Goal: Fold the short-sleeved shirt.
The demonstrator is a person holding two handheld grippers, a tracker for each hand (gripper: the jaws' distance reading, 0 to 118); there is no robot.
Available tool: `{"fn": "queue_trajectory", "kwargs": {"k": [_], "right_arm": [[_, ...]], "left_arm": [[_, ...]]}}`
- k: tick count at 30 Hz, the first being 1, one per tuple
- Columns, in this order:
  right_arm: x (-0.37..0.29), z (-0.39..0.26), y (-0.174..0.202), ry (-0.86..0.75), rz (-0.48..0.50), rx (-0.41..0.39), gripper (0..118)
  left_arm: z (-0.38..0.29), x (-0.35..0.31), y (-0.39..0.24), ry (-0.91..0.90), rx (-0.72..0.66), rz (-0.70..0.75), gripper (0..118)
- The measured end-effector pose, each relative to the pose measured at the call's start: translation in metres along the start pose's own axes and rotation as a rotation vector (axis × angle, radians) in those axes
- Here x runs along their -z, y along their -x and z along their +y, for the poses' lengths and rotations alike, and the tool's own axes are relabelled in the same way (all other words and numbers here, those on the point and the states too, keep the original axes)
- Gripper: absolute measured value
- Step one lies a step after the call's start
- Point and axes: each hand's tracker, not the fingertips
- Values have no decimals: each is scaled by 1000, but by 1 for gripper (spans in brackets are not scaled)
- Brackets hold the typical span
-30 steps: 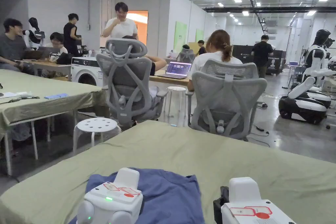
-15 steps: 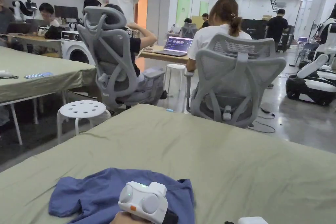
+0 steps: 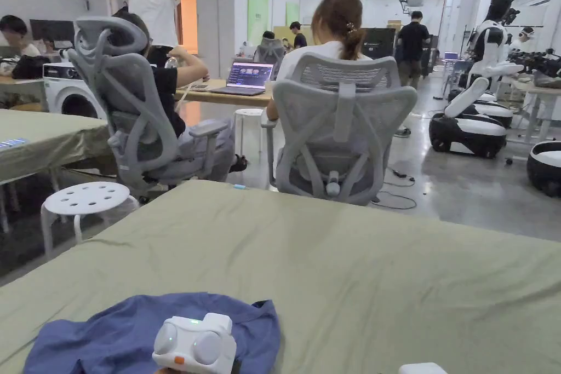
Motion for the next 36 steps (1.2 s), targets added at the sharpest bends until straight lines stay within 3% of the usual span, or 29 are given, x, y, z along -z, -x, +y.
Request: {"fn": "queue_trajectory", "kwargs": {"k": [4,8,17,20,24,28,31,32,34,35,36], "right_arm": [[-35,4,-27,-29,-59,11,0],[-79,7,-65,-63,-150,30,0],[-176,-8,-171,-98,-408,97,0],[-198,-27,-205,-80,-469,129,0],[-213,-58,-244,-34,-554,160,0],[-216,-84,-270,9,-580,205,0],[-215,-93,-277,23,-584,204,0],[-213,-94,-276,27,-576,211,0],[-208,-93,-274,29,-554,210,0],[-207,-92,-269,28,-539,203,0],[-206,-91,-264,24,-527,197,0]], "left_arm": [[36,-42,-35,-154,-23,-109,0],[72,-74,-114,-259,78,-243,0],[77,-154,-374,-370,368,-665,0],[47,-135,-454,-306,478,-699,0],[-4,-48,-528,-112,567,-629,0],[-52,14,-557,-7,634,-541,0],[-59,25,-547,-13,583,-563,1],[-56,16,-542,-39,556,-572,9],[-51,-2,-526,-173,533,-547,74],[-49,-15,-515,-260,540,-513,97],[-47,-40,-501,-332,545,-486,106]]}}
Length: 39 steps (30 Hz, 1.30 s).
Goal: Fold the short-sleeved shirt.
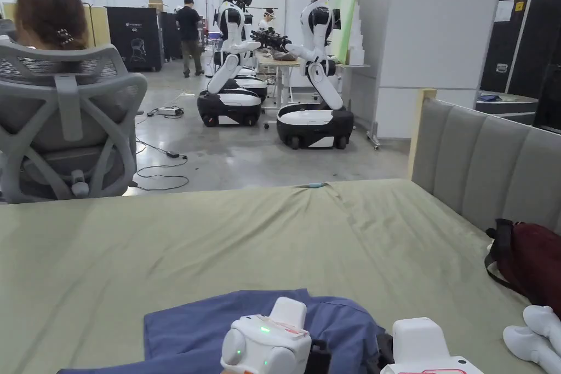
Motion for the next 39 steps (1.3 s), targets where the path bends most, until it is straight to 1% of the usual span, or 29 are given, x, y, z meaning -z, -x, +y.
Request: {"fn": "queue_trajectory", "kwargs": {"k": [2,6,8,9,10,11,12,13,14,16,17,19,21,23,24,27,28,29,30,31,32,33,34,35,37,38,39], "right_arm": [[-2,2,10,-7,15,-1,0],[-12,5,35,-23,63,2,0],[-17,5,49,-34,84,-9,0],[-19,5,55,-36,100,-9,0],[-18,6,63,-35,112,-10,0],[-19,5,70,-36,124,-15,0],[-20,5,77,-37,135,-22,0],[-20,6,83,-37,144,-28,0],[-20,6,89,-37,157,-38,0],[-21,7,97,-39,170,-53,0],[-20,7,100,-39,175,-59,0],[-17,7,102,-35,184,-67,0],[-12,8,102,-31,189,-69,0],[-7,7,99,-27,188,-71,0],[-2,7,97,-24,188,-72,0],[11,5,89,-13,181,-63,0],[17,5,86,-9,177,-58,0],[22,4,83,-3,170,-53,0],[25,3,78,2,163,-50,0],[30,2,75,7,157,-46,0],[35,1,71,14,150,-43,0],[40,0,67,21,143,-42,0],[43,-2,63,27,137,-42,0],[47,-4,60,35,129,-42,0],[55,-7,52,48,113,-39,0],[56,-10,48,54,107,-36,0],[59,-11,44,59,101,-34,0]], "left_arm": [[-3,-51,16,-124,29,28,104],[-34,-148,66,-254,-15,178,104],[-56,-190,91,-228,-58,233,103],[-71,-207,102,-199,-89,250,100],[-83,-222,111,-183,-123,267,89],[-96,-233,119,-178,-153,284,70],[-107,-241,128,-163,-170,321,29],[-115,-245,134,-143,-171,366,2],[-122,-248,139,-123,-158,413,0],[-128,-252,153,-122,-192,391,0],[-128,-250,165,-96,-243,365,0],[-124,-240,190,-52,-291,368,0],[-119,-212,232,17,-345,367,0],[-108,-180,267,105,-363,372,0],[-98,-171,268,149,-385,357,0],[-85,-119,306,243,-478,298,0],[-77,-114,298,259,-486,296,0],[-73,-98,304,285,-498,294,0],[-69,-82,308,297,-515,306,24],[-66,-70,310,305,-508,326,64],[-60,-74,294,318,-486,346,99],[-60,-62,293,353,-477,353,116],[-62,-53,292,386,-473,335,116],[-63,-48,290,373,-461,315,116],[-63,-44,281,402,-461,314,93],[-68,-37,279,433,-469,315,87],[-74,-31,277,464,-476,302,85]]}}
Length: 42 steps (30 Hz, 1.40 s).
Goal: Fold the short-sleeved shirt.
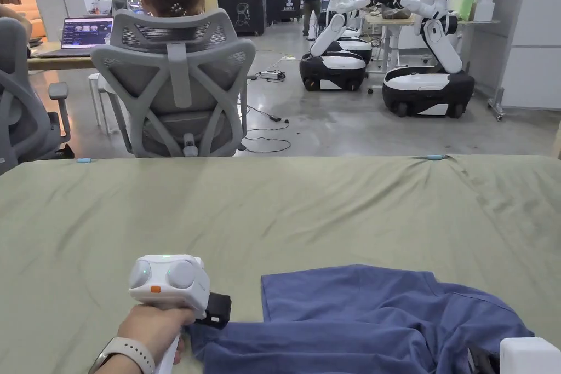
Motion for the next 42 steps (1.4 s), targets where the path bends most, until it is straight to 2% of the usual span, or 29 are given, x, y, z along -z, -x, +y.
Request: {"fn": "queue_trajectory", "kwargs": {"k": [1,2,4,6,8,9,10,12,14,16,17,18,19,20,21,22,25,28,29,30,31,32,33,34,36,37,39,42], "right_arm": [[2,-1,-4,7,-7,3,0],[2,-2,-8,11,-14,4,0],[0,-3,-18,15,-29,5,0],[0,-1,-31,17,-49,-10,0],[5,4,-49,19,-79,-21,0],[11,7,-61,28,-102,-26,0],[17,11,-73,38,-122,-29,0],[37,19,-104,67,-151,-11,0],[64,23,-133,127,-157,40,0],[99,23,-161,193,-114,87,0],[117,21,-172,235,-92,119,0],[131,18,-181,253,-76,151,4],[142,15,-192,248,-73,180,21],[153,13,-198,244,-80,190,52],[164,12,-203,250,-98,193,91],[174,10,-206,273,-107,207,101],[199,4,-206,305,-72,225,97],[222,-6,-181,393,32,154,95],[229,-11,-168,466,90,101,91],[233,-16,-153,506,74,11,84],[228,-14,-143,436,-49,-110,81],[225,-6,-146,447,4,-39,71],[223,1,-151,468,39,46,36],[216,8,-158,426,8,67,1],[208,17,-160,407,43,120,0],[200,24,-160,396,52,113,0],[169,50,-154,323,21,41,0],[127,94,-146,228,36,27,0]], "left_arm": [[-3,-2,1,38,-11,-8,80],[-9,-1,0,63,-34,-21,66],[-16,-15,-5,24,-54,1,47],[-21,-35,-13,16,-6,8,2],[-28,-58,-18,-13,-8,6,2],[-1,-48,-4,-26,10,3,2],[-3,-57,-6,-50,23,4,2],[-9,-74,-8,-89,20,-16,2],[-14,-87,-13,-117,14,-42,1],[-21,-95,-20,-139,43,-30,1],[13,-47,6,-139,45,-29,1],[14,-47,8,-152,38,-30,1],[15,-47,10,-158,33,-34,1],[16,-46,12,-160,30,-39,1],[16,-42,11,-160,32,-42,1],[17,-41,12,-160,32,-43,1],[20,-35,14,-164,33,-45,2],[24,-30,13,-162,45,-43,1],[22,-28,11,-162,47,-41,1],[23,-26,11,-162,47,-40,1],[24,-24,12,-159,45,-42,1],[26,-23,13,-159,44,-41,1],[21,-25,11,-162,47,-36,1],[21,-26,12,-164,49,-30,1],[21,-31,16,-178,50,-14,1],[19,-37,17,-191,55,-9,1],[21,-53,20,-230,73,13,1],[22,-93,25,-310,105,38,1]]}}
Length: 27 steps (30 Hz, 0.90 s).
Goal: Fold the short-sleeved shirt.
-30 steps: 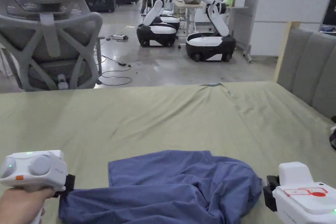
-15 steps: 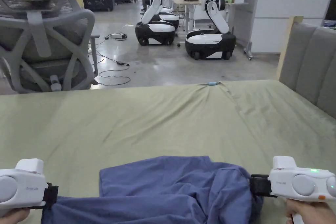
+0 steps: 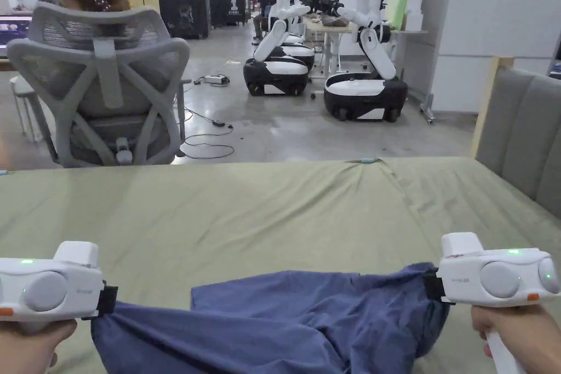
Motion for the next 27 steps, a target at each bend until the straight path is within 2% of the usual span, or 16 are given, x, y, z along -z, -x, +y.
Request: {"fn": "queue_trajectory", "kwargs": {"k": [6,9,14,17,22,27], "right_arm": [[-96,62,46,-206,-72,-163,0],[-130,88,70,-317,-162,-234,0],[-168,135,87,-474,-258,-216,0],[-175,165,87,-514,-334,-223,0],[-182,208,93,-566,-400,-224,0],[-182,245,102,-604,-415,-232,0]], "left_arm": [[35,-83,21,-173,122,135,1],[55,-120,41,-282,137,226,1],[92,-163,88,-384,88,342,1],[114,-178,113,-421,50,393,1],[151,-185,141,-482,-13,414,1],[194,-176,142,-527,-28,425,1]]}}
